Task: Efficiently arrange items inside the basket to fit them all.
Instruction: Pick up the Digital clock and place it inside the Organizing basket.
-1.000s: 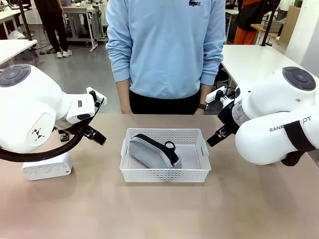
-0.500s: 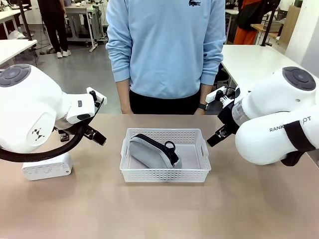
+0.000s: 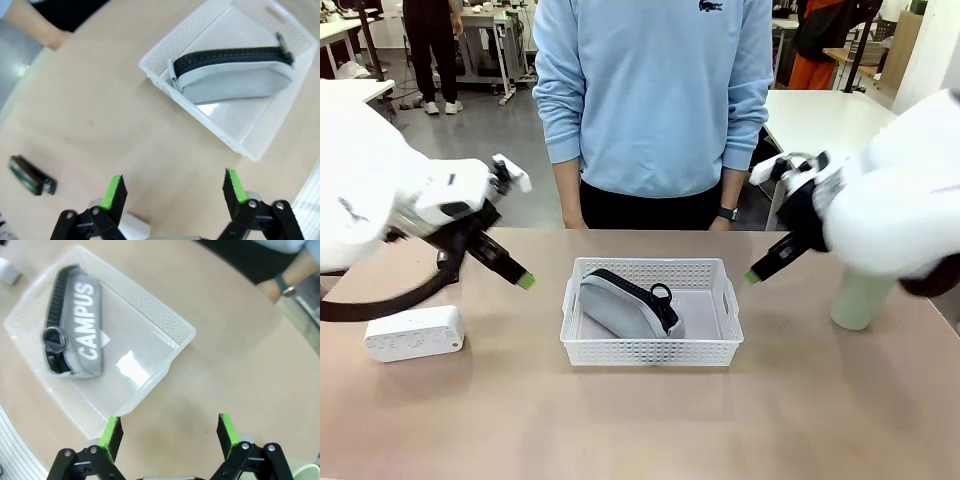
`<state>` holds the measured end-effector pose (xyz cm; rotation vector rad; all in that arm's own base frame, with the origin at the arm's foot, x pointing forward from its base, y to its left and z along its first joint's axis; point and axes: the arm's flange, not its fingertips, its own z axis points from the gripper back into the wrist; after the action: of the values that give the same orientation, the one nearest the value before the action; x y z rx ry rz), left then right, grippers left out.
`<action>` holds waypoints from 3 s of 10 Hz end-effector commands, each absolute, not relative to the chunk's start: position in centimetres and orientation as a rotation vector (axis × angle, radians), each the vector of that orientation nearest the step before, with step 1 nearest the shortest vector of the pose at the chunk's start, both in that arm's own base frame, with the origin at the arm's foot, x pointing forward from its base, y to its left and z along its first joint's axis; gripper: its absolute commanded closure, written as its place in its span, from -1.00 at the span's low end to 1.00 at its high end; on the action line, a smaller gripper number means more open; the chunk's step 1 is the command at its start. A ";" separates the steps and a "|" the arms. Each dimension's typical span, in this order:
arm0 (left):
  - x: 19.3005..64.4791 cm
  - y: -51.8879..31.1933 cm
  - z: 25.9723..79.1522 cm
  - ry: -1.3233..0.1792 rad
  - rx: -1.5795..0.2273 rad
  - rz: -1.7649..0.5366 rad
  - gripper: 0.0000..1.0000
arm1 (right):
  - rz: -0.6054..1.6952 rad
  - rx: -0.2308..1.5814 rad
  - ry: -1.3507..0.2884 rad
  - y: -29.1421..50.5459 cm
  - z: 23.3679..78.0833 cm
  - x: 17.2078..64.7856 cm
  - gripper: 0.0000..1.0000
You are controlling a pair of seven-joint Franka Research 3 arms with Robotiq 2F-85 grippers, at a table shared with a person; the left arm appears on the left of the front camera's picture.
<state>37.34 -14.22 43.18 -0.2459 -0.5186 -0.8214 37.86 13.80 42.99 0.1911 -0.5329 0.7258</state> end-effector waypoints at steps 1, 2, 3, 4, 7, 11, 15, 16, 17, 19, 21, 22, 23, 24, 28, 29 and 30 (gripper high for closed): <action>31.1 -7.6 43.8 -0.580 -0.375 -0.894 -1.00 | 0.783 0.364 -0.556 6.8 45.6 33.6 -1.00; 29.7 -4.4 45.3 -0.630 -0.447 -0.916 -1.00 | 0.735 0.406 -0.592 3.1 47.3 32.8 -1.00; 28.5 -0.6 46.6 -0.687 -0.515 -0.886 -1.00 | 0.678 0.443 -0.638 -0.9 49.0 31.6 -1.00; 27.6 3.6 47.7 -0.742 -0.604 -0.832 -1.00 | 0.618 0.505 -0.681 -5.1 50.4 30.5 -1.00; 27.1 12.0 46.8 -0.831 -0.811 -0.678 -1.00 | 0.454 0.738 -0.788 -15.5 50.2 28.0 -1.00; 24.1 18.9 42.6 -1.043 -1.027 -0.446 -1.00 | 0.149 0.996 -0.816 -25.4 44.7 27.6 -1.00; 24.4 21.1 44.1 -1.002 -0.980 -0.435 -1.00 | 0.169 0.912 -0.826 -24.7 45.4 25.3 -1.00; 24.4 21.1 44.1 -1.002 -0.980 -0.435 -1.00 | 0.169 0.912 -0.826 -24.7 45.4 25.3 -1.00; 24.4 21.1 44.1 -1.002 -0.980 -0.435 -1.00 | 0.169 0.912 -0.826 -24.7 45.4 25.3 -1.00; 24.4 21.1 44.1 -1.002 -0.980 -0.435 -1.00 | 0.169 0.912 -0.826 -24.7 45.4 25.3 -1.00; 24.4 21.1 44.1 -1.002 -0.980 -0.435 -1.00 | 0.169 0.912 -0.826 -24.7 45.4 25.3 -1.00; 24.4 21.1 44.1 -1.002 -0.980 -0.435 -1.00 | 0.169 0.912 -0.826 -24.7 45.4 25.3 -1.00; 24.3 21.0 43.9 -0.975 -0.978 -0.419 -1.00 | 0.169 0.912 -0.826 -24.7 45.4 25.3 -1.00; 25.1 20.4 44.9 -0.961 -0.950 -0.493 -1.00 | 0.169 0.912 -0.826 -24.7 45.4 25.3 -1.00; 27.1 12.1 49.0 -0.796 -0.741 -1.313 -1.00 | 0.169 0.912 -0.826 -24.7 45.4 25.3 -1.00; 27.5 10.7 49.2 -0.771 -0.680 -1.372 -1.00 | 0.169 0.912 -0.826 -24.7 45.4 25.3 -1.00; 27.5 8.3 49.1 -0.690 -0.524 -1.506 -1.00 | 0.169 0.912 -0.826 -24.7 45.4 25.3 -1.00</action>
<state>27.68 8.78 50.21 -0.7175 -0.6754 -1.3512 24.98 -24.47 45.22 0.9078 -0.7913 0.1503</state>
